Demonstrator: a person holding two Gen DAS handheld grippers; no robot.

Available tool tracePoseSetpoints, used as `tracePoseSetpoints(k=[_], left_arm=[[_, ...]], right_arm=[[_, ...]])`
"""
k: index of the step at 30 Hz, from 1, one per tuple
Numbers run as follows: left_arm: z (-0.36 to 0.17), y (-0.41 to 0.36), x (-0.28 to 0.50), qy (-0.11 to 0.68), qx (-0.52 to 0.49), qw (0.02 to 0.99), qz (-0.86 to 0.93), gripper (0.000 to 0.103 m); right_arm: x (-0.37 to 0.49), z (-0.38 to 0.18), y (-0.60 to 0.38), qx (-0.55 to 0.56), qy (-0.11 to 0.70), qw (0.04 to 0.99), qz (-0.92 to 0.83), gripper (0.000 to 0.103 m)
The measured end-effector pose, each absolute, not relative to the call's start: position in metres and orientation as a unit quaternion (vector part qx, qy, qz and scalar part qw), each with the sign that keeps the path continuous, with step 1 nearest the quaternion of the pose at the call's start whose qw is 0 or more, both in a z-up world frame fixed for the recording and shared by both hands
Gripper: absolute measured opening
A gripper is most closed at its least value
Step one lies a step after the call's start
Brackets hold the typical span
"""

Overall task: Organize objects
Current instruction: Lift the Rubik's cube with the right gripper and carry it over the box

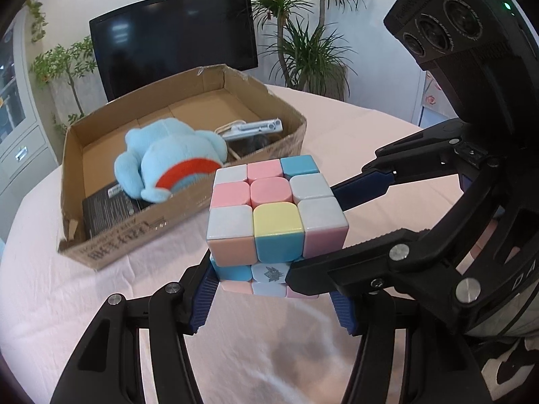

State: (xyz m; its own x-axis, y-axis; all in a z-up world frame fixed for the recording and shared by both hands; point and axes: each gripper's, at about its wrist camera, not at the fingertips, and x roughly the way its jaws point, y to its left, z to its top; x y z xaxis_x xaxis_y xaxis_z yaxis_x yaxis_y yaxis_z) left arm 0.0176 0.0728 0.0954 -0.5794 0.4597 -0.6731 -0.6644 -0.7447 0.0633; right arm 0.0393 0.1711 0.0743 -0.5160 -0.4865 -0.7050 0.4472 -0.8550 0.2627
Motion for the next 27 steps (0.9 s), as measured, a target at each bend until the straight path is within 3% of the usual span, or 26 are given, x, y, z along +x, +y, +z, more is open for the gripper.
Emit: tracePoseSetpoints(k=[16, 27], left_arm=[[0.15, 0.113, -0.029, 0.178, -0.283, 0.347, 0.876, 0.058], [0.208, 0.149, -0.108, 0.196, -0.256, 0.361, 0.875, 0.058]], right_arm=[[0.007, 0.122, 0.212, 0.368, -0.025, 0.232, -0.9, 0.057], [-0.052, 0.172, 0.246, 0.338, -0.019, 0.208, -0.918, 0.057]])
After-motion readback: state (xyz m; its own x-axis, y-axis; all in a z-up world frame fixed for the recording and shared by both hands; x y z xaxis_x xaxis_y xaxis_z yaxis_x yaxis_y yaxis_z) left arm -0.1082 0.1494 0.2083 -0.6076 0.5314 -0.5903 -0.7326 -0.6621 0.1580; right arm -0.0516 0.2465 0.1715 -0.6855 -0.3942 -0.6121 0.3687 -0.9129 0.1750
